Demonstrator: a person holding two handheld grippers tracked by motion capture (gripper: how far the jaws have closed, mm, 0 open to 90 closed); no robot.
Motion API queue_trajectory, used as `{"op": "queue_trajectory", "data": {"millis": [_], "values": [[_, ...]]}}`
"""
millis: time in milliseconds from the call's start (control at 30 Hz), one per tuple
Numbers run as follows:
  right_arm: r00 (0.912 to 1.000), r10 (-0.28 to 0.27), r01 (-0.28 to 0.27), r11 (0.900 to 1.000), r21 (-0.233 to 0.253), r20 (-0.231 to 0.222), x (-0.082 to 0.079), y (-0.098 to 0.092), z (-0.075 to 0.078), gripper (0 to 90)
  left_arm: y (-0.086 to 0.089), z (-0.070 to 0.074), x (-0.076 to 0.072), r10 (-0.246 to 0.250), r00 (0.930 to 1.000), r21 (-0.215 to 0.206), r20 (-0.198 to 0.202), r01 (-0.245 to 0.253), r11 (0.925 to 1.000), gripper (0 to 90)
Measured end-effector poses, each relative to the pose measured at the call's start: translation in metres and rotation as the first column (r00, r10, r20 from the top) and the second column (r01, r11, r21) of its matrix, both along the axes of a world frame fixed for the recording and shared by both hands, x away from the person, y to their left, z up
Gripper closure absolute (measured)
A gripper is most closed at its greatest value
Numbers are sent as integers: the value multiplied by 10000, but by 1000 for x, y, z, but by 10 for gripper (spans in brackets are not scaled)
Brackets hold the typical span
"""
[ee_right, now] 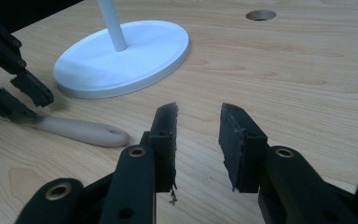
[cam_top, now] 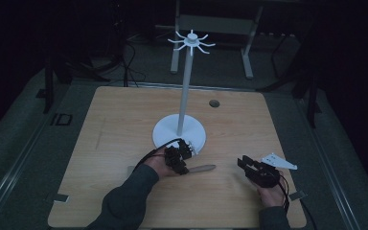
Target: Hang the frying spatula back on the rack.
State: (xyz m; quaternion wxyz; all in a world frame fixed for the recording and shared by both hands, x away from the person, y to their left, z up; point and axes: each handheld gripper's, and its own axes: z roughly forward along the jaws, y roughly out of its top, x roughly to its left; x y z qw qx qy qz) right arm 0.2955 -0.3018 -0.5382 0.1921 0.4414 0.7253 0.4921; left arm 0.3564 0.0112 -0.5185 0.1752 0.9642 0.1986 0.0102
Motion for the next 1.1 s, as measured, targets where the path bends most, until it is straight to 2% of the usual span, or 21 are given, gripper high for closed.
{"op": "queue_trajectory", "data": {"millis": [167, 400, 667, 767, 1000, 1100], "values": [[10000, -16, 16, 10000, 12, 0, 0, 0, 0, 666, -2, -2, -1, -191, 9997, 192, -160, 194, 9996, 725], [10000, -19, 19, 10000, -2, -12, 0, 0, -1, 666, -4, -3, -4, -319, 9995, 388, 17, 318, 9987, 732], [10000, 5, -5, 10000, -34, -8, 0, 0, -1, 665, -9, -6, -9, -600, 9982, 645, 43, 596, 9961, 723], [10000, 10, -10, 10000, -39, -10, 0, 1, -1, 665, -11, -8, -10, -693, 9974, 903, 192, 673, 9936, 715], [10000, 18, -19, 10000, -57, -51, 0, 1, -2, 664, -13, -8, -9, -711, 9974, 1008, 130, 695, 9925, 715], [9999, 38, -39, 10000, -86, -127, 0, 2, -2, 662, -17, -7, -5, -811, 9967, 1188, -78, 815, 9896, 715]]}}
